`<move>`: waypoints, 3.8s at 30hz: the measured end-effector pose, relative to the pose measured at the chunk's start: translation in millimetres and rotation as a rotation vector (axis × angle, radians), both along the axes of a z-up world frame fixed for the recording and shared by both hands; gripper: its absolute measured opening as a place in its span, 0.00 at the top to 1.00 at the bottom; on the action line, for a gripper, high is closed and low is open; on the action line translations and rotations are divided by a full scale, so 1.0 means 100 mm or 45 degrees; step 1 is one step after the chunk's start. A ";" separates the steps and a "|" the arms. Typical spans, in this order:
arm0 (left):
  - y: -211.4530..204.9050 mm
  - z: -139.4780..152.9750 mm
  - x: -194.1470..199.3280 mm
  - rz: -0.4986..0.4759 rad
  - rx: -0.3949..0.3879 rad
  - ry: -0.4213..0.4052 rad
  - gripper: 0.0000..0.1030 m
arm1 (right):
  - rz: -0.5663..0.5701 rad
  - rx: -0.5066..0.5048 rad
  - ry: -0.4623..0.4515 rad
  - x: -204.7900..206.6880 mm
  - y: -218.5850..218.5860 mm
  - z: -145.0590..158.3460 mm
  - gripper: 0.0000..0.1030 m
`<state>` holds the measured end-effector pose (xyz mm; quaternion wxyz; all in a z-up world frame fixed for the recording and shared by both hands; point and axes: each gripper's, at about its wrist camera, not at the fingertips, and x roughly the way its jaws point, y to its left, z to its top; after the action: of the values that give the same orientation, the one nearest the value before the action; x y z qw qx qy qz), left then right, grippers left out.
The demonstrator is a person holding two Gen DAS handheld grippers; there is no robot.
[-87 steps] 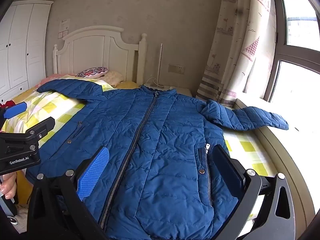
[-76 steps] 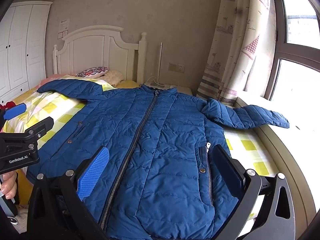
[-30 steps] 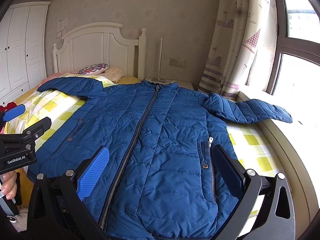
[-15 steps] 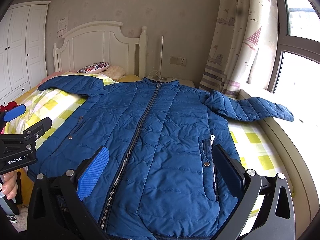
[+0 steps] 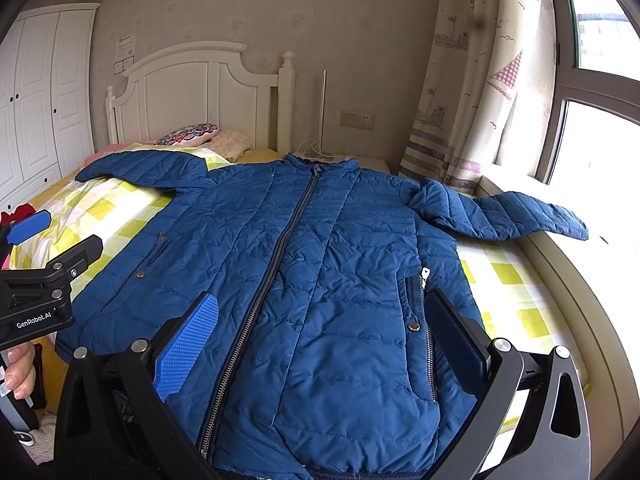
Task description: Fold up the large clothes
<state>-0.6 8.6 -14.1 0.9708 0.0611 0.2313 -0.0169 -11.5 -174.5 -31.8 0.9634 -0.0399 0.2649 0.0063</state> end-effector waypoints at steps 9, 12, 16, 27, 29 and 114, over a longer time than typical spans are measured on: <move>0.02 -0.06 0.01 -0.005 0.007 0.028 0.02 | -0.004 0.003 0.015 0.03 -0.03 -0.06 0.04; 0.00 -0.08 0.11 -0.020 0.026 0.060 0.02 | -0.028 0.013 0.031 0.10 -0.10 -0.10 0.04; -0.06 -0.13 0.45 -0.077 0.049 0.171 0.02 | -0.070 0.126 0.104 0.30 -0.36 -0.16 0.04; -0.42 -0.47 2.32 -0.132 0.142 0.473 0.02 | -0.462 0.345 0.285 1.64 -1.92 -0.33 0.04; -0.45 -0.56 2.64 -0.099 0.105 0.480 0.02 | -0.588 0.380 0.313 1.97 -2.34 -0.44 0.04; 0.39 -0.82 3.70 -0.122 -0.969 0.655 0.02 | -0.534 0.810 0.179 3.22 -2.33 -0.70 0.26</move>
<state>368.9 47.4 -96.4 0.8333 -0.2951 0.4392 -0.1599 310.1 -407.3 -101.3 0.8876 0.3163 0.3176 -0.1062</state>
